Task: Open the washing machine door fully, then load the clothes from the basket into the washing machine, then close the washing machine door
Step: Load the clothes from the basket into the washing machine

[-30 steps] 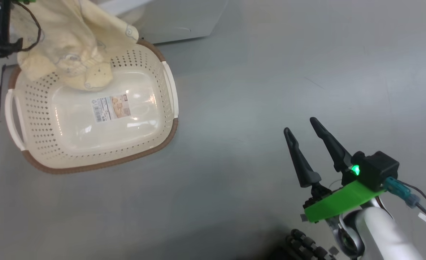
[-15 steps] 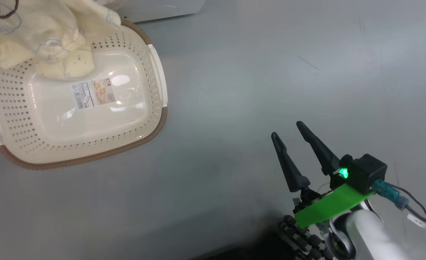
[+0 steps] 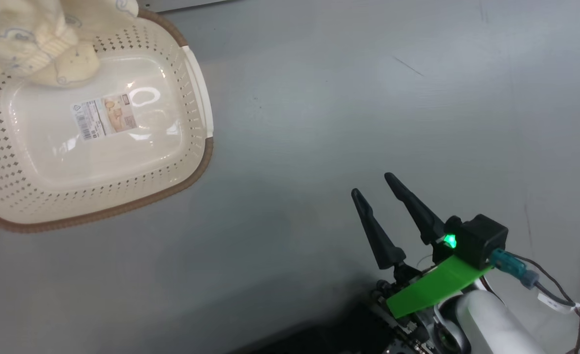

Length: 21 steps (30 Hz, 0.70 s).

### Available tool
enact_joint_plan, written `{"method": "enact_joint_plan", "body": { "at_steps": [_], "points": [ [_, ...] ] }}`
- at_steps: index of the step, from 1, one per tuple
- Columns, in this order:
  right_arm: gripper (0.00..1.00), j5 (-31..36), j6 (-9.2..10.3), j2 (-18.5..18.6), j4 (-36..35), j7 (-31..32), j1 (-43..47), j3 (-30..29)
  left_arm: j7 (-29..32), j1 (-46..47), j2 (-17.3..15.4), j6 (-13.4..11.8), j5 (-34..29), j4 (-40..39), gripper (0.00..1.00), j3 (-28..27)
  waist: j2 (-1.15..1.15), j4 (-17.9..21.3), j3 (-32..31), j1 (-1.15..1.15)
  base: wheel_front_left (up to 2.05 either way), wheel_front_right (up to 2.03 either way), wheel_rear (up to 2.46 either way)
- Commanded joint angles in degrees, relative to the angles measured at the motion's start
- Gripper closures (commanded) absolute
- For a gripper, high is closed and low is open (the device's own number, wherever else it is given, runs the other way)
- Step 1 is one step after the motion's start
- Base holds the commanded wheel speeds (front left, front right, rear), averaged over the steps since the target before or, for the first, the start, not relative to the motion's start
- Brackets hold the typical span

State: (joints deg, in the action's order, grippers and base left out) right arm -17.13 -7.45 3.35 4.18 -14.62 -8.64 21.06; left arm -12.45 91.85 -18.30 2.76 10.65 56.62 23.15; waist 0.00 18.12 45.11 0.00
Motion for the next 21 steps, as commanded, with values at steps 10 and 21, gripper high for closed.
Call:
{"method": "enact_joint_plan", "body": {
  "at_steps": [10, 21],
  "points": [
    [0.00, -1.0, -0.03, 0.0, -0.4, -0.4, -0.1, 2.3, -2.5, 3.1, -4.6, -0.7, -1.8, -7.7, 1.00, -0.6, 0.00, 1.5, 0.8, 0.00, 0.00, 0.00, 0.00],
    [0.00, -1.0, -0.03, 0.0, 0.0, -0.4, -0.6, 1.4, -1.1, 1.7, -2.0, 0.0, 1.5, 3.5, 0.00, -1.3, 0.00, 0.3, -0.8, 0.00, 0.00, 0.00, 0.00]
  ]
}}
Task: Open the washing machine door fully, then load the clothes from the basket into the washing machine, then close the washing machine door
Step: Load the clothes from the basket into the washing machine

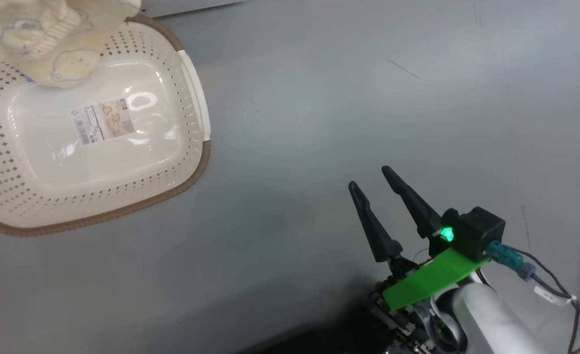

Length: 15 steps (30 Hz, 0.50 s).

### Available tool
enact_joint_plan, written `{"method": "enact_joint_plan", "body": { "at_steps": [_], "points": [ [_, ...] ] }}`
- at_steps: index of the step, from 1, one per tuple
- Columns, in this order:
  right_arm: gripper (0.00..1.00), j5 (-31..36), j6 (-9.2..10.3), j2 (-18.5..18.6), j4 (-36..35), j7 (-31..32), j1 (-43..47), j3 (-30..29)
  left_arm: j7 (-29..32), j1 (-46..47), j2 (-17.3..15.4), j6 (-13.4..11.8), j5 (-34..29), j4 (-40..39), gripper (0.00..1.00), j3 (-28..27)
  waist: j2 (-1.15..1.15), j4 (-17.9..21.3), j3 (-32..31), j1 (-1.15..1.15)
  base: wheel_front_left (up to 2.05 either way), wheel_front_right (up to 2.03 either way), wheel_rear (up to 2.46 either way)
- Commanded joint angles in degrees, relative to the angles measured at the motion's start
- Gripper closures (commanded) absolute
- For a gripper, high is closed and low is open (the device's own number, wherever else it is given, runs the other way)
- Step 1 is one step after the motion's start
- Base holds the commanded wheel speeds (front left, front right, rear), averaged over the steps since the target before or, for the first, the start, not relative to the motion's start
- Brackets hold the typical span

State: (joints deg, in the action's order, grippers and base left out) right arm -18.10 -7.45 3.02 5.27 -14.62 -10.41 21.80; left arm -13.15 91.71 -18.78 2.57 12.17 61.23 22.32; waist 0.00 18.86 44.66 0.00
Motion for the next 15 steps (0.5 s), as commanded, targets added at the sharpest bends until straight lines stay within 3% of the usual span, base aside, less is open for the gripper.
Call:
{"method": "enact_joint_plan", "body": {
  "at_steps": [1, 15],
  "points": [
    [0.00, 0.0, -0.03, 0.4, -1.2, -0.4, 1.1, 0.5, -0.7, 1.8, -1.3, 0.2, 0.3, -1.0, 0.00, -0.6, 0.00, -0.6, -0.5, 0.00, 0.00, 0.00, 0.00],
    [0.00, 0.3, -0.03, 1.2, -1.4, -0.4, -0.3, -1.4, -1.8, -3.4, 1.2, -0.9, 2.7, 1.1, 0.00, -1.5, 0.00, -3.5, -4.6, 0.00, 0.00, 0.00, 0.00]
  ]
}}
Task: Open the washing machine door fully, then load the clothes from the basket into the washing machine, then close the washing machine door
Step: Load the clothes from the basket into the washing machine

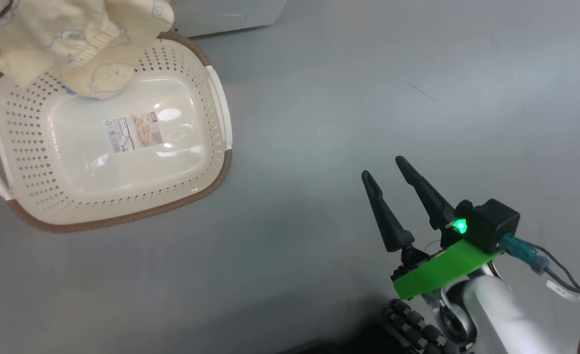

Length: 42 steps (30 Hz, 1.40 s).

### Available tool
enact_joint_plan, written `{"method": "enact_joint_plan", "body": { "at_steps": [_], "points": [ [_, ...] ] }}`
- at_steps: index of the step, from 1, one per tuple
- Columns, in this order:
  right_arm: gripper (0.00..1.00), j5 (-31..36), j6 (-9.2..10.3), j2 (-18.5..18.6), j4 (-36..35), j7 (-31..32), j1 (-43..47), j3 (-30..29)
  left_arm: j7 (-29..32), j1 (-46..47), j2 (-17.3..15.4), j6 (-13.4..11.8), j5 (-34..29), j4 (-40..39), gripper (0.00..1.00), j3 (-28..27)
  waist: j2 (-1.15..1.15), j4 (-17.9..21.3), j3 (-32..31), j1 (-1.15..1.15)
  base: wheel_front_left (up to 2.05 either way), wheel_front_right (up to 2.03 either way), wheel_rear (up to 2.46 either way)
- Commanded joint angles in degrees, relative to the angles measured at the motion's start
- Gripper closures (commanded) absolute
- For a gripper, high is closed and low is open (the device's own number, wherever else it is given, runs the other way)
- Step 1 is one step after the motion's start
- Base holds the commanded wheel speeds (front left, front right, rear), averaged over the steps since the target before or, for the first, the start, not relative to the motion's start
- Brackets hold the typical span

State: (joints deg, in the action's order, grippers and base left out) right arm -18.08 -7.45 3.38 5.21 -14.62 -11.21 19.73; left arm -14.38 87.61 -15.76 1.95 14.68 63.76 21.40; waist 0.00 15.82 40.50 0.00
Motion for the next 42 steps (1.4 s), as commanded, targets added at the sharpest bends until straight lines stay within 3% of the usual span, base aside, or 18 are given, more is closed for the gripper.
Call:
{"method": "enact_joint_plan", "body": {
  "at_steps": [1, 23, 32, 42],
  "points": [
    [0.00, 0.3, -0.03, 0.9, -1.3, -0.4, 0.5, 0.4, -0.6, 0.1, -1.6, -0.3, 0.3, -1.7, 0.00, -0.6, 0.00, -0.8, -0.9, 0.00, 0.00, 0.00, 0.00],
    [0.00, 1.0, -0.03, 2.7, -2.3, -0.4, 0.2, -4.0, -0.6, -20.5, -1.0, -1.2, 3.4, -18.1, 0.00, -6.1, 0.00, -7.5, -8.3, 0.00, 0.00, 0.00, 0.00],
    [0.00, 1.5, -0.03, 2.9, -3.9, -0.4, 1.9, -5.2, -0.6, -34.5, -1.3, -2.3, 3.7, -30.0, 0.00, -9.1, 0.00, -9.5, -10.6, 0.00, 0.00, 0.00, 0.00],
    [0.00, 1.9, -0.03, 3.0, -4.7, -0.4, 2.6, -5.4, -0.6, -50.0, -1.2, -5.3, 4.2, -44.7, 0.00, -13.8, 0.00, -10.3, -11.8, 0.00, 0.00, 0.00, 0.00]
  ]
}}
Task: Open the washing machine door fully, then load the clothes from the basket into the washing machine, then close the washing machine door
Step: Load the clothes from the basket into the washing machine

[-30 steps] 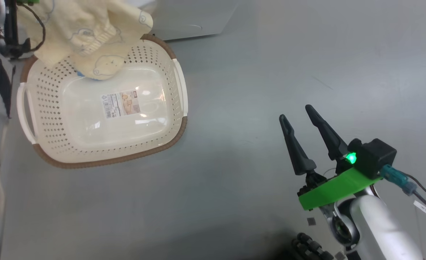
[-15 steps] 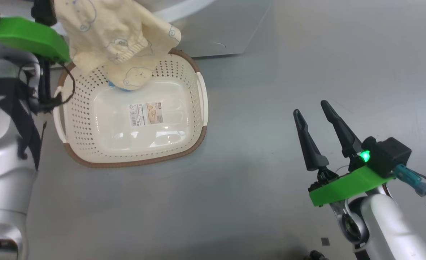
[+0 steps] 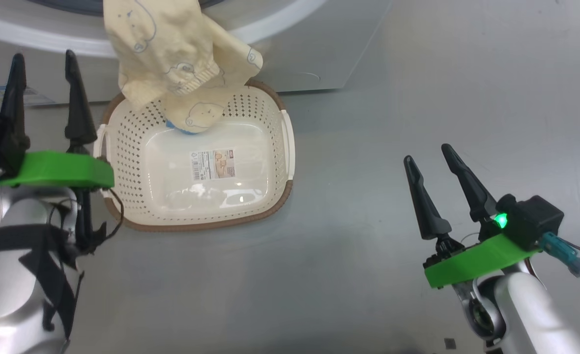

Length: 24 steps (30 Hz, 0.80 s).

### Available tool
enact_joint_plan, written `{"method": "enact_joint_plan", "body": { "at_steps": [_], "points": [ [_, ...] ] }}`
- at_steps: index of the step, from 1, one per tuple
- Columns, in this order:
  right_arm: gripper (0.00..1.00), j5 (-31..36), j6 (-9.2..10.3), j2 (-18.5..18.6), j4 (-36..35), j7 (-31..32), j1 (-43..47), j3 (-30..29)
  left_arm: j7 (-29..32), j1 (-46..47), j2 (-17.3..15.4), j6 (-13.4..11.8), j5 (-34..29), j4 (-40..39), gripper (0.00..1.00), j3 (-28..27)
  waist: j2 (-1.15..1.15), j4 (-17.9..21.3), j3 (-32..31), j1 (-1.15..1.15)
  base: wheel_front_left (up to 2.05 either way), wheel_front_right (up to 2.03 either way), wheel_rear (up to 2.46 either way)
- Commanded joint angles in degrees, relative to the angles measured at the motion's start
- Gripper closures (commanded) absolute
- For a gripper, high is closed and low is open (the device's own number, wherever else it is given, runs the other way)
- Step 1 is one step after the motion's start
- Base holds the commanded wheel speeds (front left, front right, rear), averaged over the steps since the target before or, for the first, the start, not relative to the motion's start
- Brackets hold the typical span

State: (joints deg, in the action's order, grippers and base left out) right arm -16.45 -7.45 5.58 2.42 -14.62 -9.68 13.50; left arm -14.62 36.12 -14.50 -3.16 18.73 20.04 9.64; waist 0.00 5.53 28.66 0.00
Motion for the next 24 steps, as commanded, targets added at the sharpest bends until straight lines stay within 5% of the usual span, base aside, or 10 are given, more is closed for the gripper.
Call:
{"method": "enact_joint_plan", "body": {
  "at_steps": [1, 24],
  "points": [
    [0.00, 0.4, -0.03, 0.8, -1.9, -0.4, 1.2, 0.9, -0.4, 0.0, -2.4, -0.4, 0.1, -2.5, 0.00, -2.3, 0.00, 0.0, -0.1, 0.00, 0.00, 0.00, 0.00],
    [0.00, 0.4, -0.03, 1.1, -2.2, -0.4, 1.9, 1.1, 0.2, -26.8, -1.4, -7.9, 0.6, -22.1, 0.00, -4.2, 0.00, -0.5, -0.5, 0.00, 0.00, 0.00, 0.00]
  ]
}}
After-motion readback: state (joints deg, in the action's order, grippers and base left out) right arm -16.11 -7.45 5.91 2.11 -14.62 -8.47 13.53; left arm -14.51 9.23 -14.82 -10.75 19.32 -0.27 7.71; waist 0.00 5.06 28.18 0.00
